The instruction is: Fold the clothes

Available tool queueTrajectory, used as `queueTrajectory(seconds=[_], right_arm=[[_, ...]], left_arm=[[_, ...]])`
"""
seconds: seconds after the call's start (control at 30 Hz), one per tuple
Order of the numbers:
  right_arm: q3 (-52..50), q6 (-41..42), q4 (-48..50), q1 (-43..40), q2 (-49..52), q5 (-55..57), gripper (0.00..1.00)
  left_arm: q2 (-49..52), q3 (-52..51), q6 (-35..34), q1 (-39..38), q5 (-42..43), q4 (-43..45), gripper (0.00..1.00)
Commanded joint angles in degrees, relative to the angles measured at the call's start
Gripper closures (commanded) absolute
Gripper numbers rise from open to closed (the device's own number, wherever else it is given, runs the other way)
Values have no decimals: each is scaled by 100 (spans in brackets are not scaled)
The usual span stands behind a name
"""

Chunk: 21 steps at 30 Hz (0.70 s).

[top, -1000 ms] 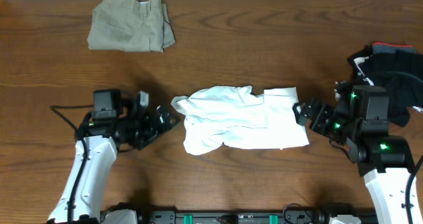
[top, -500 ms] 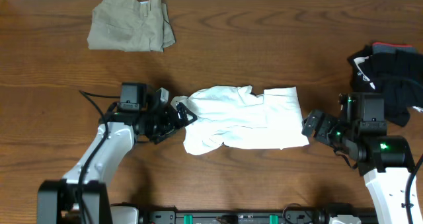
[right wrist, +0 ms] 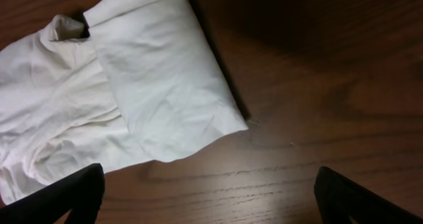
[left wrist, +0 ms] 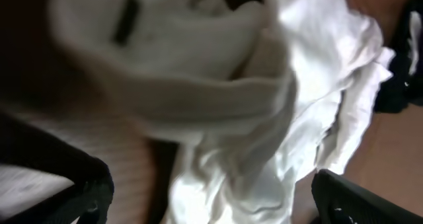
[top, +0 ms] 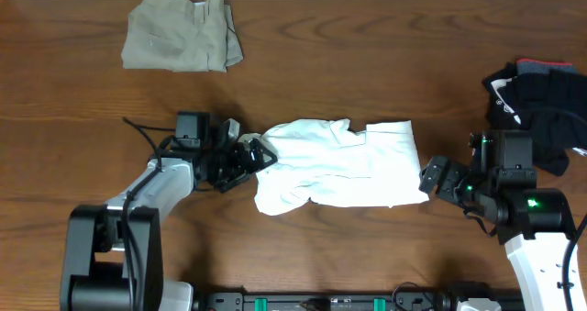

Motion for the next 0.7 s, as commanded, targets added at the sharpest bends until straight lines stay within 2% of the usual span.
queueTrajectory(seconds=[0.0,0.43,0.67], right_arm=[[96,-94,-44,61,-11,55,1],[96,-92,-136,61,-11,55,1],[96,-92,-175,61,-11,52,1]], left_arm=[[267,-2,160,-120,111,81,2],[855,-2,155,-166,116,136,0],[922,-2,160,-166,111,138,12]])
